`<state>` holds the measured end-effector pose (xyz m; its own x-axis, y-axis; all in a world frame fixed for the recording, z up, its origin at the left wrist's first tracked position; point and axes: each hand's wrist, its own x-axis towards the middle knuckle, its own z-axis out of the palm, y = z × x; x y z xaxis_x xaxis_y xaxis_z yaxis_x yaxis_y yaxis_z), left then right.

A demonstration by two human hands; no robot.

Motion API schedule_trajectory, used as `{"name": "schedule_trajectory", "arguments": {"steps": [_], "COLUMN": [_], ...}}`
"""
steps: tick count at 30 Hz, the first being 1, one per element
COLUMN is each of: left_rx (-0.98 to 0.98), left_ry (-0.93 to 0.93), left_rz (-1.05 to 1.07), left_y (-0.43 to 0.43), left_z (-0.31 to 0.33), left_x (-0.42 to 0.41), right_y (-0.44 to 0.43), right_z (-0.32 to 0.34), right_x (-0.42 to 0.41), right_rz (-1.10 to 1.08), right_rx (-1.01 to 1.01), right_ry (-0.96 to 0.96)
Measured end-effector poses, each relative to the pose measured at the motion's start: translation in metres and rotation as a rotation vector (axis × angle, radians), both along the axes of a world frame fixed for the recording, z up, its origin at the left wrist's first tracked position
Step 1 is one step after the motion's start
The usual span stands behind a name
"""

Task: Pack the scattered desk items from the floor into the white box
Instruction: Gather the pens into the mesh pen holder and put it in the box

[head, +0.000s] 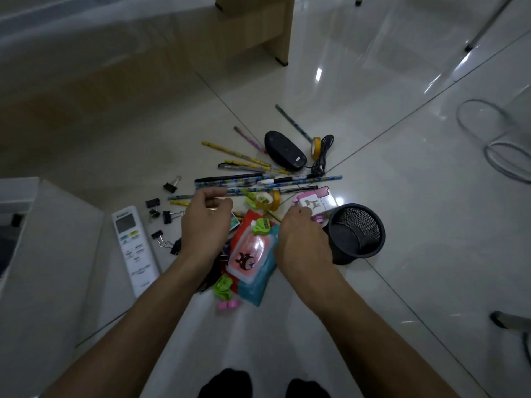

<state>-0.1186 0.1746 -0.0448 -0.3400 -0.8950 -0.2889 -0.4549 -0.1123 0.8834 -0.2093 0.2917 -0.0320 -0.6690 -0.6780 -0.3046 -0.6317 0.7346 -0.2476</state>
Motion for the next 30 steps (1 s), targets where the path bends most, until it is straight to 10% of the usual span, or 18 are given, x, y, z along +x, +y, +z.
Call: {"name": "schedule_trajectory", "arguments": {"steps": [11,17,25,30], "left_rx": [0.381,0.516,0.563,0.46], "left_ry": [0.193,0.09,0.081,0.047], "left_rz": [0.195,0.187,0.24,0.213], "left_y": [-0.024,-0.07,-0.073,-0.065], "left_z": [0.013,0.009,-0.005,-0.002], "left_x": [0.011,0.043,0.049,0.039], "right_y": [-0.038,-0.106,-0.124,-0.111], "right_z": [0.015,-0.037,-0.05,-0.052], "right_x": [0.014,0.005,0.013,0.008], "right_rz": [0.008,0.38,0.466,0.201], "right_rx": [-0.479,-0.039,0.007,-0.47], "right_ry": [-0.233,0.059,-0.003,-0.211]}}
